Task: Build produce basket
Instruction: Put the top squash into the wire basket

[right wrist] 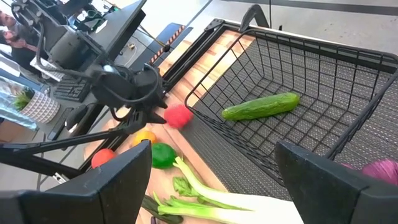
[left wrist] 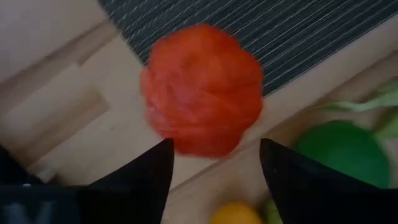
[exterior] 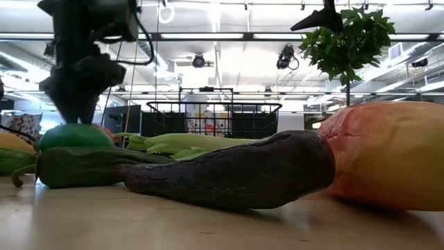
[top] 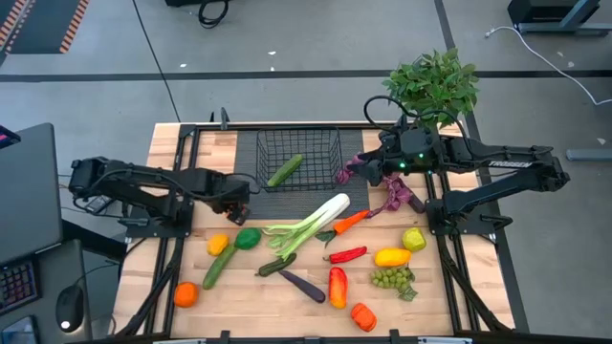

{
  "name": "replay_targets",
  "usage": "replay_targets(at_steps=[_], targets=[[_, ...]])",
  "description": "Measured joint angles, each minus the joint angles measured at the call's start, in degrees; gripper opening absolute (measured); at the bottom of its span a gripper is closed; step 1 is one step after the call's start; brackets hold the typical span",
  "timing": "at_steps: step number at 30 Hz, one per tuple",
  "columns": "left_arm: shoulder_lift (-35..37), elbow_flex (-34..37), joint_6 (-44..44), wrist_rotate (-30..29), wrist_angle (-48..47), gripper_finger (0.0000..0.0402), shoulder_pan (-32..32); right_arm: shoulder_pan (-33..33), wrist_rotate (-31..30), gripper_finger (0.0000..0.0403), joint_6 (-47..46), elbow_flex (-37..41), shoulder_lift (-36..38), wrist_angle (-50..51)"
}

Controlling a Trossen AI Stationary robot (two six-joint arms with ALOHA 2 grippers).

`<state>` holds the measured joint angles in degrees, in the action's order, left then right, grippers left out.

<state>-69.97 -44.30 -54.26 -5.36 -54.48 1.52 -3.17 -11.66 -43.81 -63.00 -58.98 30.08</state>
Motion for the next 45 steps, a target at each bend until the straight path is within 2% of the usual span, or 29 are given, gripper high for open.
replay_targets(at_steps=[9,14,18,23,28,31,36,41,45], targets=[[0.11,-10.97,2.39,0.51,-0.36,0.0150,0.16,0.01,1.00,0.0344,-1.02,0.00,0.00,-0.02],[0.11,-14.63,6.35,0.02,-1.63,0.0139,1.79,0.01,1.27,0.0344,-1.21,0.00,0.00,-0.02],[0.13,-13.97,10.77,-0.06,-5.88,0.0175,3.36,-0.01,1.29,0.0344,-1.22,0.00,0.00,0.00],[0.13,-9.77,17.40,-0.91,-6.82,0.0252,4.45,-0.01,1.42,0.0344,-1.19,0.00,0.00,0.02],[0.13,-5.24,12.69,-1.66,-4.45,0.0333,7.14,0.06,1.42,0.0344,-1.19,0.00,0.00,0.05],[0.13,-3.15,7.62,-1.84,-1.35,0.0365,10.00,0.06,1.42,0.0344,-1.06,0.00,0.00,0.07],[0.16,-1.91,6.58,-2.22,1.99,0.0390,15.12,0.06,1.42,0.0344,-0.94,0.00,0.00,0.09],[0.17,-1.91,10.49,-2.33,3.24,0.0395,19.56,0.03,1.40,0.0344,0.35,0.00,0.00,0.09],[-1.69,-1.91,11.42,0.33,7.65,0.0396,21.01,-0.08,1.40,0.0344,0.48,0.00,0.00,0.09]])
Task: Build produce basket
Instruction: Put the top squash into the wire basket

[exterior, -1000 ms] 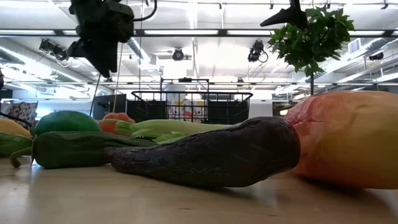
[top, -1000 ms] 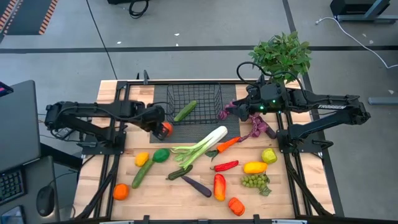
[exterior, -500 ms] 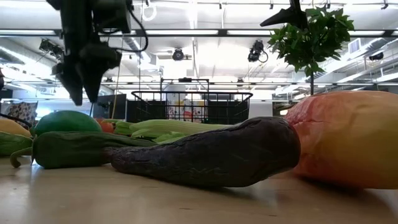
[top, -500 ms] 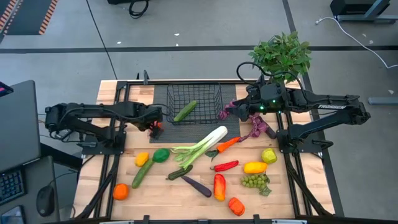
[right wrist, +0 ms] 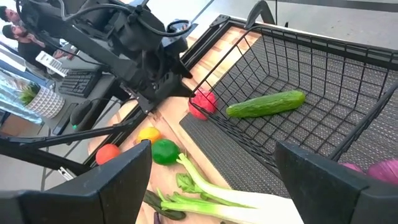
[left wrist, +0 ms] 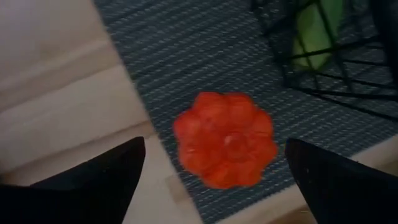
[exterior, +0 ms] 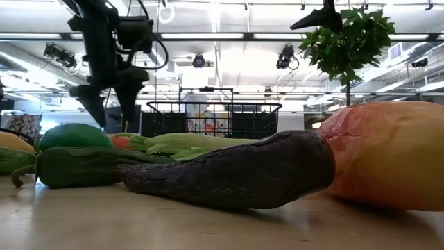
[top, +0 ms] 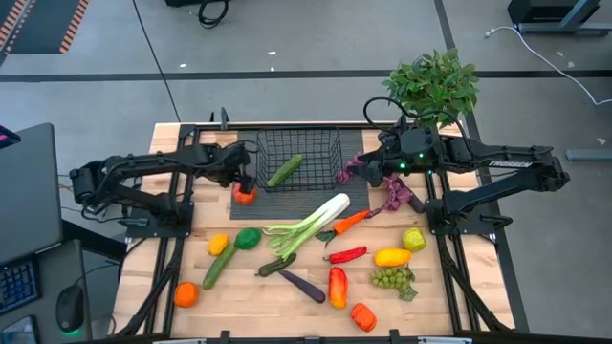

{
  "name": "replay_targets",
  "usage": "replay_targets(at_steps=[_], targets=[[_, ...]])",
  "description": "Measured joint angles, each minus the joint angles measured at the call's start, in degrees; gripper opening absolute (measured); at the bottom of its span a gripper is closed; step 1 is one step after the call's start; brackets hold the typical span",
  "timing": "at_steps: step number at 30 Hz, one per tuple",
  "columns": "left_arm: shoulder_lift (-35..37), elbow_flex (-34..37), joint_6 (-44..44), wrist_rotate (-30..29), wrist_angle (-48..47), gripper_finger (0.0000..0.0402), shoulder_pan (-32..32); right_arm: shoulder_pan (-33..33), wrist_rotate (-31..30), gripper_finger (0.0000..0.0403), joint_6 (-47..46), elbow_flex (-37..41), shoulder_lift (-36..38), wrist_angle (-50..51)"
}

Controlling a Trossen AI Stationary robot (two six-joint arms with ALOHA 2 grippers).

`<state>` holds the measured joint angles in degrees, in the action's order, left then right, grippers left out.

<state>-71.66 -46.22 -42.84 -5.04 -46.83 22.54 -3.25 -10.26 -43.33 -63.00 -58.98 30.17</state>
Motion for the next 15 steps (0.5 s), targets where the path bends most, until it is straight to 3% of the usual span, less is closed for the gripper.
replay_targets(at_steps=[6,15], targets=[[-5.56,-0.02,0.57,3.13,3.33,0.0399,-1.20,0.02,0.00,0.0344,-0.58,0.00,0.02,0.09],[-12.51,-0.02,3.50,3.15,3.89,0.0399,-3.64,0.07,0.00,0.0344,-2.96,0.00,0.02,0.09]])
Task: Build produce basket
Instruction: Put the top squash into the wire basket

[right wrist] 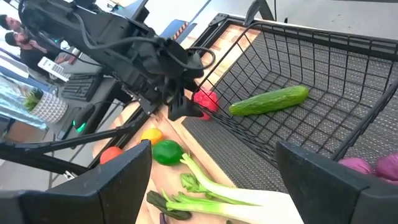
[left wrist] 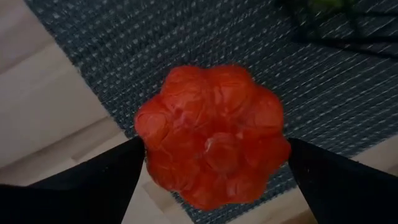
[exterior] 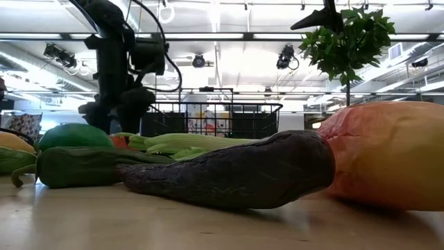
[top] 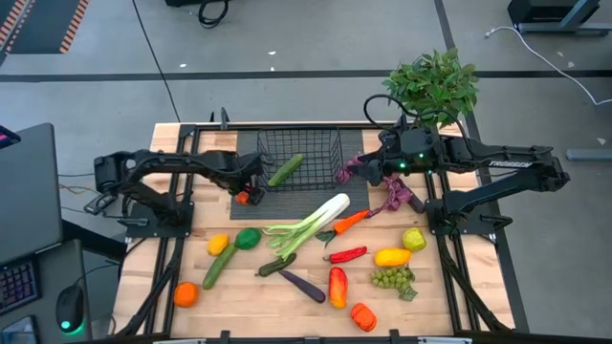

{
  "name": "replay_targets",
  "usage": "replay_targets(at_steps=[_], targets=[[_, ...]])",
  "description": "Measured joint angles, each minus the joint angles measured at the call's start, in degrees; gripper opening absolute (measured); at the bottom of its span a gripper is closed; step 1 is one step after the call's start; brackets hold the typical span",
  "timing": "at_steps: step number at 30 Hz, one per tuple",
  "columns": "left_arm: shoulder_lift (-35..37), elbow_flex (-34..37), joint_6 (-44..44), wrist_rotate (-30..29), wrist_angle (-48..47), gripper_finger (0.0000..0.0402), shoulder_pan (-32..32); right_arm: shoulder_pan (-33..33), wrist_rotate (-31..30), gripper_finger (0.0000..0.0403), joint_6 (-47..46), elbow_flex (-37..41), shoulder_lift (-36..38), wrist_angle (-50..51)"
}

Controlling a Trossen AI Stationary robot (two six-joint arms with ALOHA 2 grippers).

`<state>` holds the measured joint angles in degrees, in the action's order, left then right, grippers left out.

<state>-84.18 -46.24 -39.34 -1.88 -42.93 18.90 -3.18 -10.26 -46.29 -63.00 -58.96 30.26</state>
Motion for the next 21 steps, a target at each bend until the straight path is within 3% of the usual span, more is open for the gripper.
replay_targets(at_steps=[5,9,14,21], targets=[[-3.22,0.00,0.24,-0.97,0.22,0.0397,-1.03,0.00,0.00,0.0344,-0.52,0.00,0.00,-0.02],[-3.20,0.00,1.03,0.50,-0.61,0.0374,-2.18,0.00,0.00,0.0344,-0.54,0.00,0.00,-0.07],[-0.19,-0.02,1.05,0.62,-2.24,0.0325,-3.15,0.00,-0.02,0.0344,-0.52,0.00,0.00,-0.07],[6.28,-4.82,-0.79,0.81,-12.50,0.0324,-3.41,0.01,-0.02,0.0344,-0.30,0.00,0.00,-0.07]])
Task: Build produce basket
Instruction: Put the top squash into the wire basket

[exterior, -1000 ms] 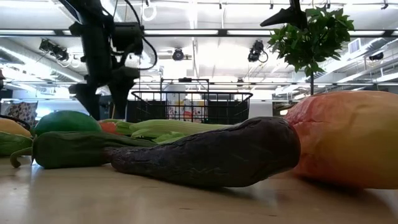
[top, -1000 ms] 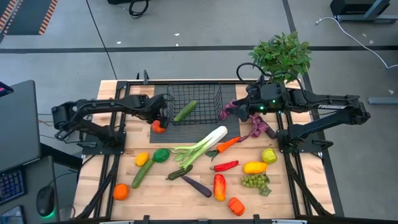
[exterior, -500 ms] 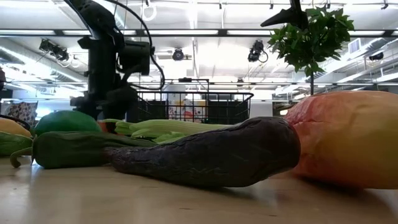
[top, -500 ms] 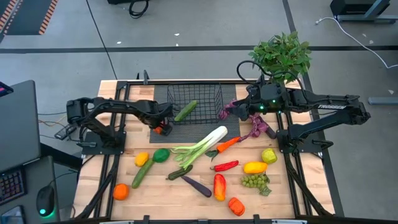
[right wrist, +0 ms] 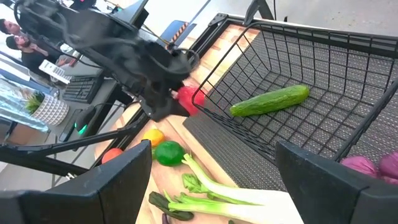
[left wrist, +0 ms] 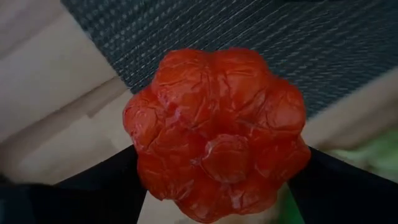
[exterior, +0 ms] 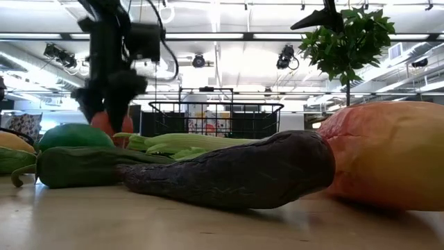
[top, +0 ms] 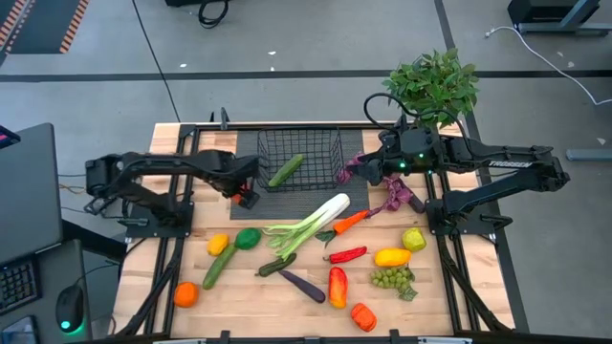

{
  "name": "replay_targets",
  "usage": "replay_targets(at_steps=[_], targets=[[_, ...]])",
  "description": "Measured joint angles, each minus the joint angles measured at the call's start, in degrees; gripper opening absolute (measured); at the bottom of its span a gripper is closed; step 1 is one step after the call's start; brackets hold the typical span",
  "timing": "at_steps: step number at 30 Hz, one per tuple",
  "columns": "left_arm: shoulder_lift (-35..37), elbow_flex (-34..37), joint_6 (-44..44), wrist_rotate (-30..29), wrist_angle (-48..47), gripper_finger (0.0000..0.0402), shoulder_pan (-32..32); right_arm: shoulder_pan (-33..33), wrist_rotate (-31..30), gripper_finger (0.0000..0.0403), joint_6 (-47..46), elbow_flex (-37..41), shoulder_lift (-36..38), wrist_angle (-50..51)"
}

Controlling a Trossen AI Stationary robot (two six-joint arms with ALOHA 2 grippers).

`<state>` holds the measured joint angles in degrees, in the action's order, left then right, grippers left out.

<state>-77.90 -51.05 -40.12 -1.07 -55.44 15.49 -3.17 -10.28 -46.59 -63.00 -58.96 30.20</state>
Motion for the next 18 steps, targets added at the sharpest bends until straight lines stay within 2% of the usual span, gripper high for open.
replay_targets(at_steps=[2,5,8,12,15,18], targets=[[2.49,-3.03,-0.03,-0.72,-3.98,0.0331,0.00,-0.01,-0.01,0.0344,0.00,0.00,0.00,-0.02],[5.60,-8.07,-1.90,-4.97,-7.91,0.0339,0.02,-0.01,-0.04,0.0344,0.00,0.00,0.00,-0.09],[7.22,-13.06,-2.68,-7.53,-5.19,0.0339,0.48,-0.36,-0.06,0.0344,0.17,0.00,0.00,-0.39],[7.09,-18.33,0.92,-7.98,8.63,0.0338,0.44,-0.91,-0.57,0.0344,3.01,0.00,0.00,-1.30],[6.06,-19.67,5.88,-7.94,22.99,0.0338,0.37,-1.51,-0.58,0.0344,5.30,0.00,0.00,-1.53],[5.12,-20.37,7.39,-8.33,32.41,0.0337,0.12,-2.10,-0.24,0.0344,6.29,0.00,0.00,-1.55]])
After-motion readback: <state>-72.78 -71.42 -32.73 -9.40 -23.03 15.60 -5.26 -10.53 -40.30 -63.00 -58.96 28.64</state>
